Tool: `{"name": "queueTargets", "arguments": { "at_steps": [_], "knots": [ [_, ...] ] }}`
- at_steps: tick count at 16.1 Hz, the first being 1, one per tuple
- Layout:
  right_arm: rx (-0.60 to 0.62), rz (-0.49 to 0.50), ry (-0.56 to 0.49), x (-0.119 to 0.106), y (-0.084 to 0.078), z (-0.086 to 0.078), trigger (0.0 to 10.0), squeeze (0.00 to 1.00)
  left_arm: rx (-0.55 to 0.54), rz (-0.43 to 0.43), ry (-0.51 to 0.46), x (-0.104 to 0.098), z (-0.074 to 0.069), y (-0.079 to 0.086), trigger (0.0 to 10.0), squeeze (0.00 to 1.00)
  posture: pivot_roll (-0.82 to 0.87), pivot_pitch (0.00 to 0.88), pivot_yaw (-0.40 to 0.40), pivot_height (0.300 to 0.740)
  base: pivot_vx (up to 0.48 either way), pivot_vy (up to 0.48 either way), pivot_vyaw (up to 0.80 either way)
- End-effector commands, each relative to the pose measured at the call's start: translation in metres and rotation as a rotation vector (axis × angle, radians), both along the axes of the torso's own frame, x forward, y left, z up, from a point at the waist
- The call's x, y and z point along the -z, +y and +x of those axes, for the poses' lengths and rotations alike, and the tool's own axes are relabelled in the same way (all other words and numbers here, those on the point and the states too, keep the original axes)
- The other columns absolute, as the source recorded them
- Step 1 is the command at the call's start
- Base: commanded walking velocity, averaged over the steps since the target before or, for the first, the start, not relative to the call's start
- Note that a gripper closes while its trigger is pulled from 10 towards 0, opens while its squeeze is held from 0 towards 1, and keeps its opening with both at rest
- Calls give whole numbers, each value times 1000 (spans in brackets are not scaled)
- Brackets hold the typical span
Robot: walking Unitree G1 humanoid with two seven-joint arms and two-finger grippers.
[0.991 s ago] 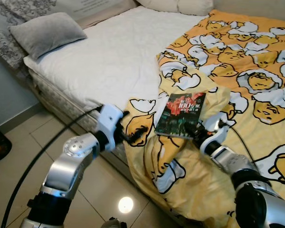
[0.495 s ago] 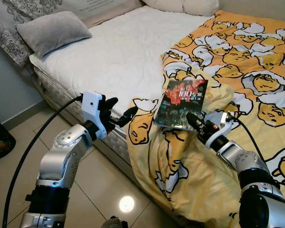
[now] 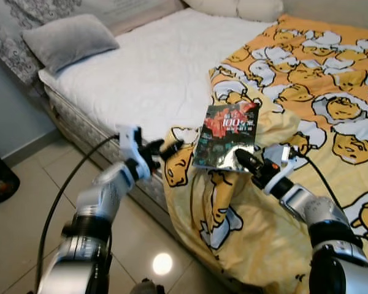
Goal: Clean up the room
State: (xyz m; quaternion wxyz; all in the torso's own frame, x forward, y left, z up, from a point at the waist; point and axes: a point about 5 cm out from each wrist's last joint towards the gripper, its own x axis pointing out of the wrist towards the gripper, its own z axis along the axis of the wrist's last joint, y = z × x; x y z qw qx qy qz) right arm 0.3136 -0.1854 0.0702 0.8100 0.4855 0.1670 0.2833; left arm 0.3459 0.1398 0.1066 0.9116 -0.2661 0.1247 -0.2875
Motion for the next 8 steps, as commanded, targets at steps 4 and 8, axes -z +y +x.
{"name": "queueTargets", "arguments": {
  "at_steps": [4,8],
  "knots": [
    [-109,111,-137,-26,7,-2,0,0,94,-45,90,6,9,-17,10000,1000,-80,54,147,740,0,0,0],
    [-133,136,-131,-25,9,-12,0,0,135,-70,175,22,5,-43,5686,0,-95,117,196,740,0,0,0]
  ]
}}
